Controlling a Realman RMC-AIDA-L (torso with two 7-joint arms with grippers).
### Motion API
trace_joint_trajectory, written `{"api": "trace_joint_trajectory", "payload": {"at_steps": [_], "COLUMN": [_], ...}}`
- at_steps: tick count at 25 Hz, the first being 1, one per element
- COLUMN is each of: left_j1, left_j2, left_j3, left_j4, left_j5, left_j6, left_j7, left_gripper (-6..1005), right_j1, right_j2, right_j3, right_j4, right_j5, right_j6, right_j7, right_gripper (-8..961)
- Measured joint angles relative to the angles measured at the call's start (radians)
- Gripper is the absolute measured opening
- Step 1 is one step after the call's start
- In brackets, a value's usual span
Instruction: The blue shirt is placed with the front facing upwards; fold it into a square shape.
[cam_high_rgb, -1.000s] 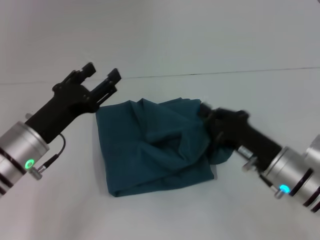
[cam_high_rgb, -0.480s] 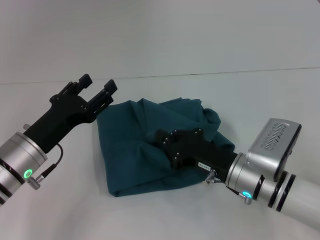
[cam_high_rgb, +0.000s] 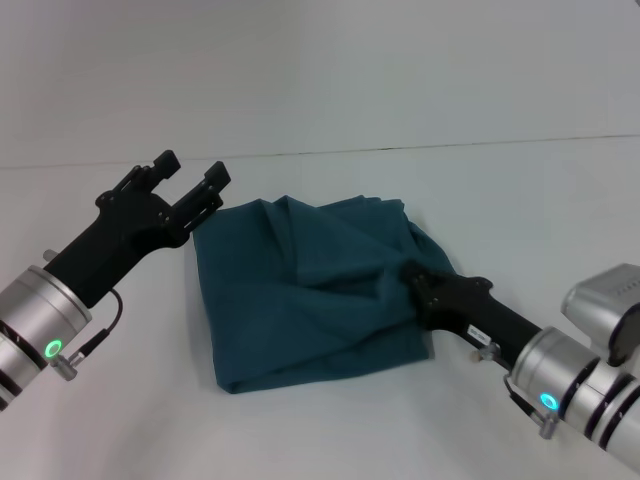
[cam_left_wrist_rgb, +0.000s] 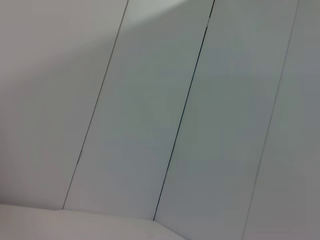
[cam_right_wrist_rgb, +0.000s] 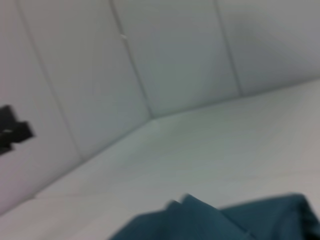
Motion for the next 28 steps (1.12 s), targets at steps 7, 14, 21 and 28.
{"api": "trace_joint_trajectory", "payload": {"at_steps": [7, 14, 21, 28], "left_j1": [0.002, 0.004, -0.001, -0.004], "left_j2": [0.000, -0.001, -0.001, -0.002], "left_j3": [0.000, 0.000, 0.003, 0.005], "left_j4": [-0.003, -0.007, -0.027, -0.041], "left_j5": [0.006, 0.009, 0.008, 0.003], "left_j6": [-0.001, -0.001, 0.007, 0.004], "left_j7": [0.000, 0.001, 0.016, 0.025], "left_gripper": [786, 786, 785, 785], "right_j1": [-0.072, -0.131, -0.159, -0.075], "right_j2": [0.000, 0.004, 0.009, 0.010], "right_j3": [0.002, -0.011, -0.017, -0.059], "right_j4": [-0.030, -0.116, -0.173, -0.121], "right_j5": [0.044, 0.047, 0.049, 0.040], "right_j6": [-0.038, -0.122, -0.470, -0.503], "right_j7": [0.035, 0.186, 0.137, 0.015], "right_gripper": [-1, 0, 0, 0]}}
